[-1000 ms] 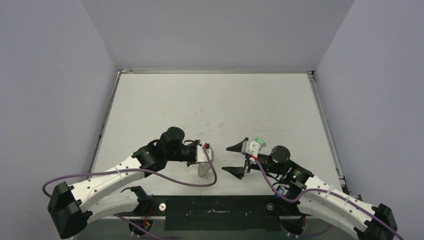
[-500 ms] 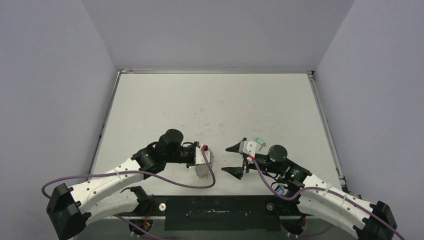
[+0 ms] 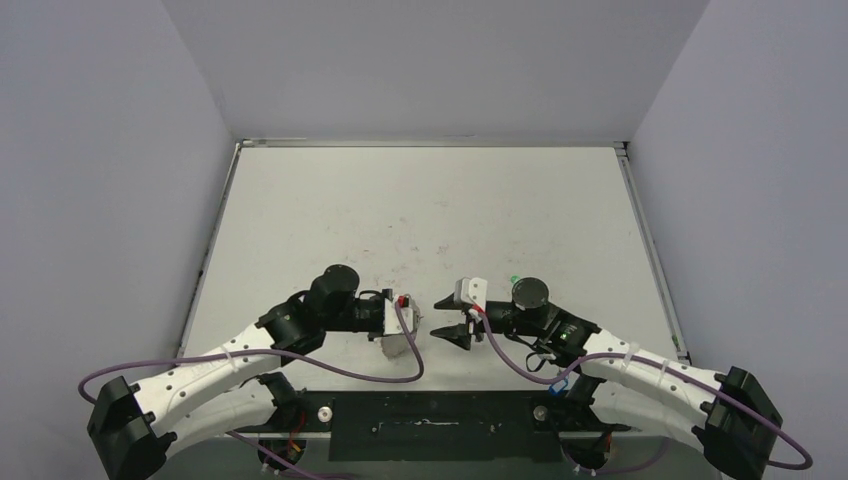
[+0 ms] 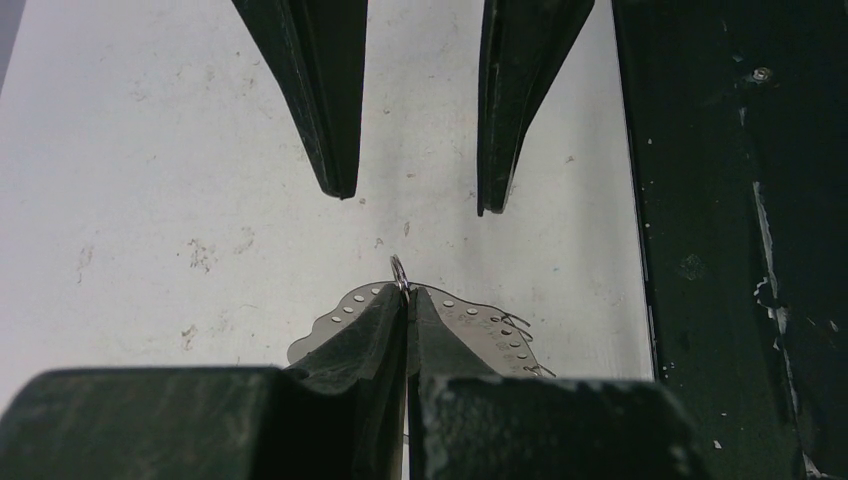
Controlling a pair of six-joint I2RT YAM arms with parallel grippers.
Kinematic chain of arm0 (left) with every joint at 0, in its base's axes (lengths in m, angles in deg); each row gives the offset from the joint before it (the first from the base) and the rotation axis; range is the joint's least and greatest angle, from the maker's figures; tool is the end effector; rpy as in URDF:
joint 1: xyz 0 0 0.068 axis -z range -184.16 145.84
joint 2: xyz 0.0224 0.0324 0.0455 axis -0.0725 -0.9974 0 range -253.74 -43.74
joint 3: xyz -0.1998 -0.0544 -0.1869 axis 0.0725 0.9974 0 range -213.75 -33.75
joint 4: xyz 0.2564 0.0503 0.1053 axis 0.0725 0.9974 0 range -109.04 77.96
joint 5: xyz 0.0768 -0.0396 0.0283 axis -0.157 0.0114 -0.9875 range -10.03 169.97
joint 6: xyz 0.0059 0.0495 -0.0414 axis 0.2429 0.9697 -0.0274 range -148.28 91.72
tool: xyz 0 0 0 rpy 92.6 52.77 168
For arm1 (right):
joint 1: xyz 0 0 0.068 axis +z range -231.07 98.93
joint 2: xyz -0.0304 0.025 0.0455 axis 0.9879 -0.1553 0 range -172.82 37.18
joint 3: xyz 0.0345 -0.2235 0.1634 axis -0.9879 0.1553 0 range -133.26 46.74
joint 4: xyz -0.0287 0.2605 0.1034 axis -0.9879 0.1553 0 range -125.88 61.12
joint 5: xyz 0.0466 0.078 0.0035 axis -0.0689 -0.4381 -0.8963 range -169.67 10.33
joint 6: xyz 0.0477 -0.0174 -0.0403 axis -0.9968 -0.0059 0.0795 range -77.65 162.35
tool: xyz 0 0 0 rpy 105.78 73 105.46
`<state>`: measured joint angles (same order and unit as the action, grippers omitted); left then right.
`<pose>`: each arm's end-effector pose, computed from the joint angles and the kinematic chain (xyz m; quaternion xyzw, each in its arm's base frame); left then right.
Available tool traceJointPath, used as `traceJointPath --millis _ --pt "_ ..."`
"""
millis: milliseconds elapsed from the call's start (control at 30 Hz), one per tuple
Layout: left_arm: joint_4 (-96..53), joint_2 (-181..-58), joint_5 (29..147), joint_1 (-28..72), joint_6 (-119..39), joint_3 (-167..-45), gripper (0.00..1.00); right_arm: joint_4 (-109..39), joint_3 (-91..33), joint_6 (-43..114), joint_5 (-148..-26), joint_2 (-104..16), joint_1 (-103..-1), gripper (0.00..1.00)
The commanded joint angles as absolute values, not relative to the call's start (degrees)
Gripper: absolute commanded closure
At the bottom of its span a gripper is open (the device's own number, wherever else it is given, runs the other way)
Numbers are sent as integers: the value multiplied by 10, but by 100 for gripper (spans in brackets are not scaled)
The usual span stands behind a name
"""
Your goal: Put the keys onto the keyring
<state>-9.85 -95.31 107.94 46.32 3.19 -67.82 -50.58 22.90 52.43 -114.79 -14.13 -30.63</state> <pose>0.1282 -0.1926 0.2490 0.6374 0.5405 -0.2870 0.4682 0.1225 0.1941 0.2293 -0.5380 0.5486 0.4265 0.4772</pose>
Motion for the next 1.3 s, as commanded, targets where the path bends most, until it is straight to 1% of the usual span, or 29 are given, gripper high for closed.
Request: traceJointPath --millis 0,167,367,533,700,967,1000,1067,1100,1267 --pt "-126 -940 1105 464 24 -681 100 -562 189 540 -1165 -169 -294 52" --pt "-126 -938 1113 464 20 -684 100 -561 175 554 -1159 -196 -286 59" --pt "-122 -939 1117 465 19 -688 100 -560 165 564 -1160 -213 -279 70" --pt "-121 -939 1118 465 19 -690 100 -549 161 577 -1159 -223 -275 73" --pt "-120 -938 1121 465 17 -690 100 -544 154 586 -1168 -229 -274 83" --pt "-122 -935 1119 464 15 -688 100 -523 143 601 -1176 -240 -272 82" --pt "-122 -934 1119 465 15 -688 100 -519 142 604 -1178 -240 -272 85" --pt "-122 -934 1117 465 15 -687 100 -505 137 610 -1177 -243 -272 98" --pt "-121 -933 1116 465 15 -687 100 -497 134 612 -1175 -243 -272 100" --pt "-124 -922 1102 465 15 -682 100 -491 133 609 -1166 -236 -272 100"
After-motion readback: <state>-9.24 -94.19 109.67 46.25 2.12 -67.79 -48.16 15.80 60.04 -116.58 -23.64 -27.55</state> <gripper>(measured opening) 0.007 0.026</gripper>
